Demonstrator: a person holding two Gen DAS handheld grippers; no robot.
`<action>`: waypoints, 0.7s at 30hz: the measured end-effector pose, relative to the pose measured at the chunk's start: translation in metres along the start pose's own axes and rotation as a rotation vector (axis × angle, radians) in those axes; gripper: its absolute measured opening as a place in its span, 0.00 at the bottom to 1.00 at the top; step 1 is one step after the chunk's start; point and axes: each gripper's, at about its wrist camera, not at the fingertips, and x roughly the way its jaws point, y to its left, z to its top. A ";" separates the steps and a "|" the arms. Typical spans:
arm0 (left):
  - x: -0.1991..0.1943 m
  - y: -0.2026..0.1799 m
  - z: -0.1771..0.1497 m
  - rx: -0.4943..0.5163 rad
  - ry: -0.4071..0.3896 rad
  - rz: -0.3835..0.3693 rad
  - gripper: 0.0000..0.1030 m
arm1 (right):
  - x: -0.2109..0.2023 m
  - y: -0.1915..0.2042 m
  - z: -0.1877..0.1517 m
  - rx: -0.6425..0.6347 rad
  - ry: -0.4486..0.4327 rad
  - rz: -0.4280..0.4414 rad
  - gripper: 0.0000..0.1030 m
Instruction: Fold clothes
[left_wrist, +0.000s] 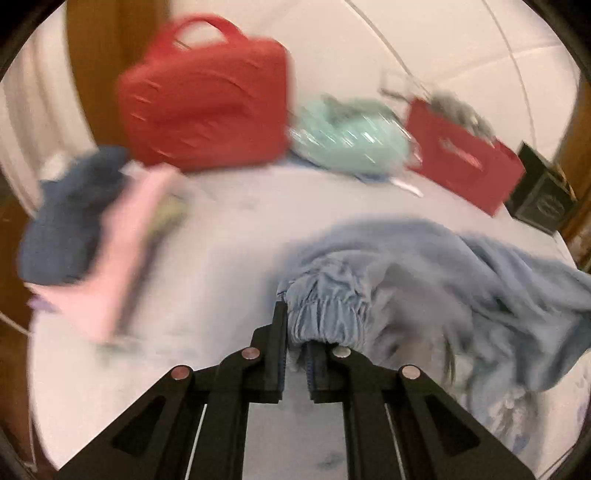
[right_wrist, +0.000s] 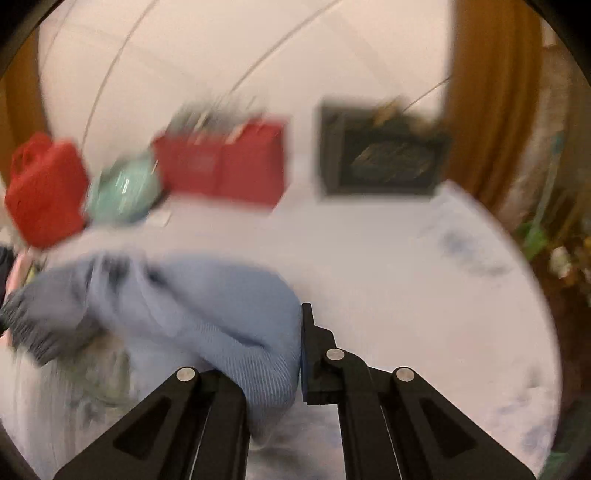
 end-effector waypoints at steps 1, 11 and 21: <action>-0.012 0.012 0.003 -0.003 -0.021 0.016 0.07 | -0.021 -0.014 0.006 0.005 -0.048 -0.034 0.03; -0.090 0.017 0.020 0.020 -0.167 -0.109 0.07 | -0.163 -0.090 0.030 0.094 -0.294 -0.127 0.03; 0.033 -0.051 0.072 0.127 -0.050 0.021 0.46 | -0.033 -0.121 0.058 0.043 -0.042 -0.155 0.42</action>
